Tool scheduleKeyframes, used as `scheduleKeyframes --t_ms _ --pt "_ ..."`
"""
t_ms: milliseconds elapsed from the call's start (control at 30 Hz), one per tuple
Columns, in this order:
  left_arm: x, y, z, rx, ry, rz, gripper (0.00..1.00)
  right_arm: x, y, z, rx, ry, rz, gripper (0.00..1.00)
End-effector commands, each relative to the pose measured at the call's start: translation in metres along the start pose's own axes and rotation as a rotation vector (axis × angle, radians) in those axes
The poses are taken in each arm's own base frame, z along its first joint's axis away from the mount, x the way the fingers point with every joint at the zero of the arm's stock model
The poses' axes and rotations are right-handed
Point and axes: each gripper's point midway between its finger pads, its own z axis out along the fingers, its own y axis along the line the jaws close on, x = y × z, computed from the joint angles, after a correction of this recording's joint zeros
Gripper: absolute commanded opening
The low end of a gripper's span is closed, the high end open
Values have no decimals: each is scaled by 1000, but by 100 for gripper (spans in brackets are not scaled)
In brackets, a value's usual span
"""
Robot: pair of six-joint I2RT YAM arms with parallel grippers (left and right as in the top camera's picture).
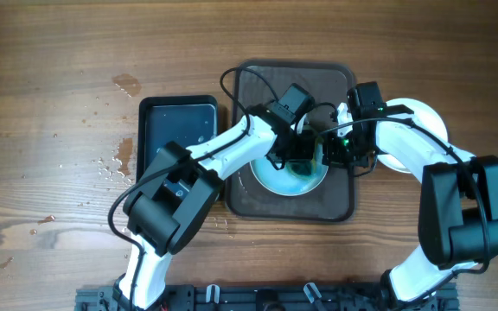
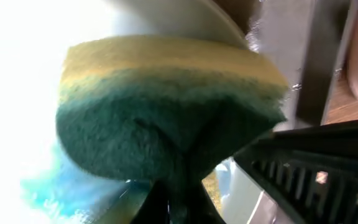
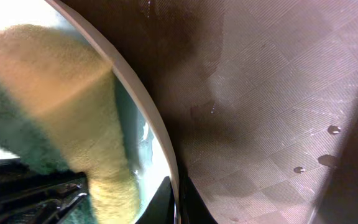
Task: Clean dirty plates on tray and stack at the side
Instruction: 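Scrub the last plate with the sponge while right gripper holds it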
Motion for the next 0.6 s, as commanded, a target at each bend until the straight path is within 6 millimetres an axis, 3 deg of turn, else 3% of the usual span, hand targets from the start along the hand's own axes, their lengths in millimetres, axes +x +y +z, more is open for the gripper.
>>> scheduleKeyframes --t_ms 0,67,100,200,300,467,567 --pt "8 70 4 -243 39 -36 4 6 -10 11 51 30 -12 4" --pt "-2 110 -23 -408 -9 -77 4 5 -10 11 51 30 -15 4" --pt "-8 119 -33 -444 -31 -71 4 5 -10 11 51 30 -15 4" --pt "-23 133 -56 -496 -89 -37 4 5 -10 11 51 30 -16 4" --pt "-27 133 -59 -483 -102 -46 4 6 -10 11 51 31 -20 4" --pt "-12 49 -31 -48 9 -23 4 5 -10 11 51 30 -29 4" --pt "6 -2 -12 123 52 33 4 6 -10 11 51 31 -29 4"
